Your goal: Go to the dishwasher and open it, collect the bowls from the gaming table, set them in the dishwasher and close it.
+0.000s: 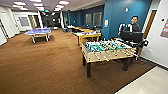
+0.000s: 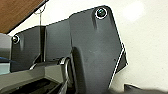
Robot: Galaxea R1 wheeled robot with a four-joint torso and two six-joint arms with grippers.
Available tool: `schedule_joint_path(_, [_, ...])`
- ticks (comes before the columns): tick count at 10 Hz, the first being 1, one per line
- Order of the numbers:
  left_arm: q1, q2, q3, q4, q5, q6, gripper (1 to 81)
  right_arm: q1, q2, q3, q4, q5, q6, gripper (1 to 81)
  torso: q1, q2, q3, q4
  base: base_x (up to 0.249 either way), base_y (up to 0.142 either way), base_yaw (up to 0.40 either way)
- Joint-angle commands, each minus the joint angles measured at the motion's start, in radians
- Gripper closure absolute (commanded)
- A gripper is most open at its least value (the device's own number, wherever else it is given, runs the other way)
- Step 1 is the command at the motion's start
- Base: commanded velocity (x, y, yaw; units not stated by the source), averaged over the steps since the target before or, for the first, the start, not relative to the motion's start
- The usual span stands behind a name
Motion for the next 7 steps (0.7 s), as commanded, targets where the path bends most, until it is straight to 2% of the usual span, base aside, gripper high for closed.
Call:
schedule_joint_path(1, [-0.029, -0.009, 0.0, -0.002, 0.047, 0.001, 1.0, 0.039, -0.006, -0.001, 0.002, -0.046, -0.002, 1.0, 0.0, 0.0, 0.0, 0.0, 0.0, 0.0, 0.0])
schedule_joint_path(7, [-0.03, -0.007, -0.001, 0.0, 0.045, 0.004, 1.0, 0.039, -0.004, 0.001, 0.004, -0.046, -0.002, 1.0, 0.0, 0.0, 0.0, 0.0, 0.0, 0.0, 0.0])
